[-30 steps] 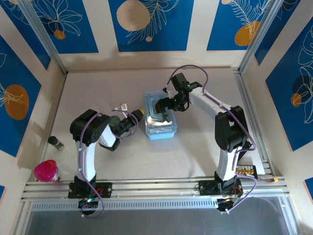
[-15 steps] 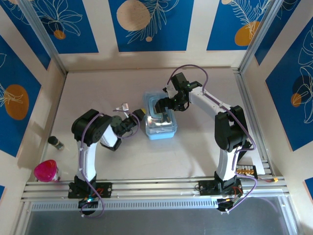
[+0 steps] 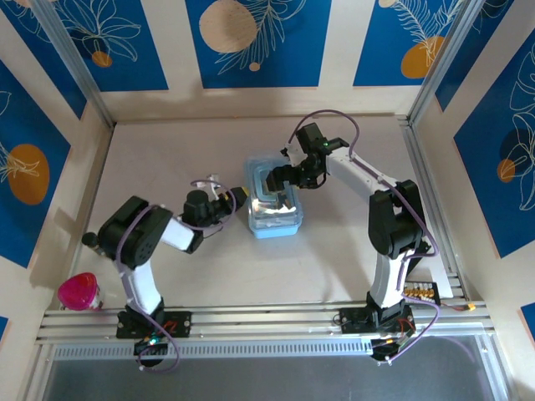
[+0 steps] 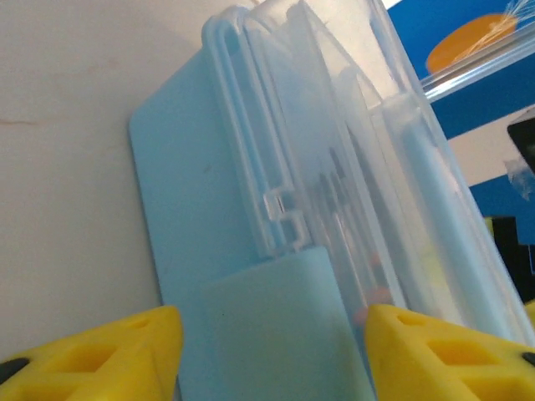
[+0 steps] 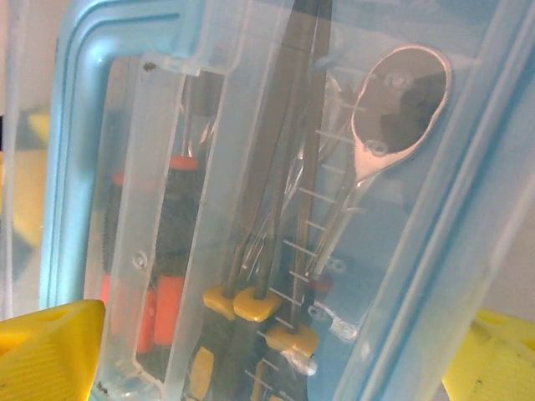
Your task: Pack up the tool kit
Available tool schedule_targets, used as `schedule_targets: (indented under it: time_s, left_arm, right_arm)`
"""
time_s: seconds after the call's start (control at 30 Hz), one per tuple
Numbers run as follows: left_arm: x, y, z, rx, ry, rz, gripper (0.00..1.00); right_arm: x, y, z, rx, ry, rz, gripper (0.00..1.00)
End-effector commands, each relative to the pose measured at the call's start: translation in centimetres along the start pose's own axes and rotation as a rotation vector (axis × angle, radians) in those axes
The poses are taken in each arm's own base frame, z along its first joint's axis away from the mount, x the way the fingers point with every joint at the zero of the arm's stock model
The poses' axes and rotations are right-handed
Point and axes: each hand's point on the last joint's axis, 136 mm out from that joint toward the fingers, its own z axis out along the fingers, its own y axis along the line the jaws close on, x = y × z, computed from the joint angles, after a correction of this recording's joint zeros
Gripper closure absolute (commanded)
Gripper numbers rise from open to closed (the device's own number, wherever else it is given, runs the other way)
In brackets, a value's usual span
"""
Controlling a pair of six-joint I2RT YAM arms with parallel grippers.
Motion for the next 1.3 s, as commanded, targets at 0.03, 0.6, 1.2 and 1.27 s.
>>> schedule_targets:
  time_s: [0.03, 0.6, 1.2, 1.27]
  left_arm:
    - [-1.2, -0.2, -1.8, -0.144, 0.116, 0.191, 0.29]
    - [-13.3, 5.4, -20.4, -0.824, -0.380, 0.646, 0.00]
    - [-12.9, 13.4, -14.5, -0.785, -0.328, 0.734, 0.00]
    - [-12.8, 13.4, -14.4, -0.785, -0.328, 0.738, 0.00]
  right_arm:
    - [1.4, 0.8, -0.5, -0.103, 0.038, 0.022, 0.01]
    - [3.7, -12.5, -17.8, 0.480, -0.978, -0.075, 0.01]
    - [3.6, -20.8, -10.0, 0.536, -0.951, -0.001, 0.01]
    - [3.7, -20.7, -10.1, 0.537, -0.953, -0.003, 0.01]
